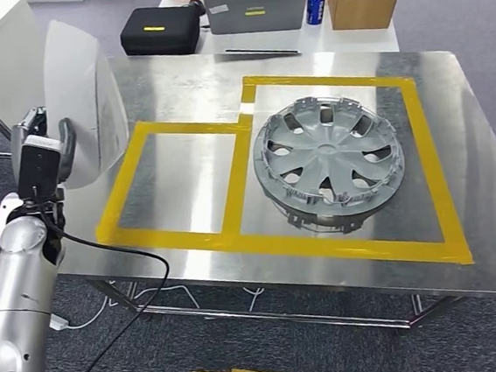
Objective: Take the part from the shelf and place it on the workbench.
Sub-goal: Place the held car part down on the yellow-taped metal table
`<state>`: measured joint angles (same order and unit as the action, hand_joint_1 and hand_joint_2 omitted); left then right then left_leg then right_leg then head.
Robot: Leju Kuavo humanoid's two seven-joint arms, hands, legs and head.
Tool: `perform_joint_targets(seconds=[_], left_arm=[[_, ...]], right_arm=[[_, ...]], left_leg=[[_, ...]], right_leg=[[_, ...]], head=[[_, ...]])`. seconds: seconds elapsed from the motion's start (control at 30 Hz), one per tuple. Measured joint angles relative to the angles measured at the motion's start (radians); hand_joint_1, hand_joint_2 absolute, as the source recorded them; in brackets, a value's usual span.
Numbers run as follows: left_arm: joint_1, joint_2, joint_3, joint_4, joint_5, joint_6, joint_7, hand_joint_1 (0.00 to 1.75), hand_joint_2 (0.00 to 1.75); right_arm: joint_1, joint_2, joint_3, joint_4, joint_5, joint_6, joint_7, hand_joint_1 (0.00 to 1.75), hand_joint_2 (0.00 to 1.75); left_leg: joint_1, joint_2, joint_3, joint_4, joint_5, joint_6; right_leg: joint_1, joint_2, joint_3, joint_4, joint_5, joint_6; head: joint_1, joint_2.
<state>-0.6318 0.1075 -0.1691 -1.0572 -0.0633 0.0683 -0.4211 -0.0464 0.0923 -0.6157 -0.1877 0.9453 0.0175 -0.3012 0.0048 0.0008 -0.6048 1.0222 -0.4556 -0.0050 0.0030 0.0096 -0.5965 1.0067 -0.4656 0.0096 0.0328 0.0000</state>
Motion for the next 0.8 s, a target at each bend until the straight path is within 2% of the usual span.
perform_joint_targets(seconds=[0.07, 0.13, 0.17, 0.23, 0.27, 0.3, 0.33, 0.4, 0.47, 0.57, 0.63, 0.67, 0.73, 0.77, 0.8], left_arm=[[0.008, -0.005, -0.028, 0.0, -0.014, -0.01, -0.003, 1.75, 1.75], [0.017, -0.01, -0.052, 0.0, -0.025, -0.019, -0.012, 1.75, 1.75], [0.021, -0.012, -0.061, 0.0, -0.027, -0.022, -0.017, 1.75, 1.75], [0.032, -0.016, -0.076, 0.001, -0.03, -0.027, -0.024, 1.75, 1.75], [0.039, -0.018, -0.083, 0.002, -0.031, -0.031, -0.028, 1.75, 1.75], [0.045, -0.02, -0.089, 0.002, -0.032, -0.036, -0.032, 1.75, 1.75], [0.05, -0.022, -0.095, 0.003, -0.035, -0.042, -0.037, 1.75, 1.75], [0.058, -0.027, -0.107, 0.003, -0.039, -0.05, -0.044, 1.75, 1.75], [0.061, -0.031, -0.116, 0.004, -0.042, -0.053, -0.047, 1.75, 1.75], [0.067, -0.035, -0.126, 0.005, -0.044, -0.053, -0.048, 1.75, 1.75], [0.069, -0.038, -0.129, 0.005, -0.045, -0.053, -0.049, 1.75, 1.75], [0.069, -0.039, -0.13, 0.005, -0.044, -0.053, -0.05, 1.75, 1.75], [0.072, -0.04, -0.131, 0.007, -0.044, -0.052, -0.051, 1.75, 1.75], [0.076, -0.04, -0.131, 0.009, -0.044, -0.052, -0.051, 1.75, 1.75], [0.078, -0.04, -0.131, 0.01, -0.044, -0.052, -0.051, 1.75, 1.75]], right_arm=[[0.0, 0.0, 0.002, 0.0, -0.002, 0.001, -0.001, 0.0, 1.75], [0.001, -0.001, 0.004, 0.0, -0.002, 0.001, -0.001, 0.0, 1.75], [0.001, -0.001, 0.005, 0.0, -0.003, 0.002, -0.001, 0.0, 1.75], [0.003, -0.001, 0.006, 0.0, -0.003, 0.003, -0.001, 0.0, 1.75], [0.005, -0.001, 0.006, 0.0, -0.003, 0.003, -0.001, 0.0, 1.75], [0.006, -0.001, 0.006, 0.0, -0.003, 0.003, -0.001, 0.0, 1.75], [0.006, -0.001, 0.007, 0.0, -0.003, 0.003, -0.001, 0.0, 1.75], [0.004, -0.003, 0.008, 0.0, -0.003, 0.003, -0.001, 0.0, 1.75], [0.002, -0.004, 0.012, 0.0, -0.003, 0.004, -0.002, 0.0, 1.75], [0.003, -0.005, 0.015, 0.0, -0.003, 0.004, -0.002, 0.0, 1.75], [0.004, -0.005, 0.016, 0.0, -0.003, 0.004, -0.003, 0.0, 1.75], [0.003, -0.005, 0.016, 0.0, -0.003, 0.004, -0.003, 0.0, 1.75], [0.002, -0.006, 0.016, 0.0, -0.004, 0.004, -0.004, 0.0, 1.75], [0.002, -0.006, 0.016, 0.0, -0.004, 0.004, -0.004, 0.0, 1.75], [0.003, -0.006, 0.016, 0.0, -0.004, 0.004, -0.004, 0.0, 1.75]], left_leg=[[0.001, 0.0, 0.002, -0.007, 0.0, 0.011], [0.003, 0.002, 0.004, -0.012, 0.003, 0.023], [0.004, 0.002, 0.005, -0.012, 0.003, 0.028], [0.003, 0.003, 0.005, -0.012, 0.002, 0.034], [0.002, 0.002, 0.005, -0.012, 0.002, 0.035], [0.002, 0.002, 0.005, -0.012, 0.001, 0.035], [0.002, 0.001, 0.006, -0.012, 0.001, 0.035], [0.001, 0.0, 0.008, -0.011, -0.001, 0.031], [-0.003, -0.001, 0.006, -0.008, -0.003, 0.023], [-0.004, -0.001, 0.004, -0.007, -0.004, 0.009], [-0.002, -0.001, -0.007, 0.022, -0.03, 0.0], [-0.001, -0.002, -0.025, 0.065, -0.057, -0.004], [0.001, -0.002, -0.082, 0.191, -0.118, -0.01], [0.001, -0.002, -0.106, 0.242, -0.134, -0.011], [0.002, -0.002, -0.117, 0.263, -0.131, -0.011]], right_leg=[[-0.002, 0.0, -0.004, 0.001, -0.002, 0.01], [-0.004, -0.001, -0.025, 0.041, -0.029, 0.021], [-0.005, -0.002, -0.05, 0.091, -0.057, 0.025], [-0.007, -0.002, -0.115, 0.226, -0.114, 0.031], [-0.008, -0.002, -0.139, 0.273, -0.125, 0.033], [-0.008, -0.003, -0.147, 0.285, -0.119, 0.034], [-0.008, -0.003, -0.135, 0.258, -0.095, 0.033], [-0.008, -0.004, -0.07, 0.126, -0.032, 0.028], [-0.007, -0.004, -0.015, 0.023, -0.003, 0.022], [-0.007, -0.002, -0.003, 0.003, -0.002, 0.009], [-0.009, -0.002, 0.0, -0.002, 0.001, -0.003], [-0.011, -0.002, 0.001, -0.004, 0.002, -0.008], [-0.01, -0.002, 0.001, -0.003, 0.002, -0.014], [-0.01, -0.001, 0.002, -0.003, 0.001, -0.014], [-0.009, -0.001, 0.002, -0.003, 0.001, -0.014]], head=[[0.0, 0.0], [0.003, 0.0], [0.004, 0.0], [0.005, 0.0], [0.005, 0.0], [0.006, 0.0], [0.006, 0.0], [0.006, 0.0], [0.004, 0.0], [0.003, 0.0], [0.002, 0.0], [0.001, 0.0], [0.0, 0.0], [0.001, 0.0], [0.0, 0.0]])
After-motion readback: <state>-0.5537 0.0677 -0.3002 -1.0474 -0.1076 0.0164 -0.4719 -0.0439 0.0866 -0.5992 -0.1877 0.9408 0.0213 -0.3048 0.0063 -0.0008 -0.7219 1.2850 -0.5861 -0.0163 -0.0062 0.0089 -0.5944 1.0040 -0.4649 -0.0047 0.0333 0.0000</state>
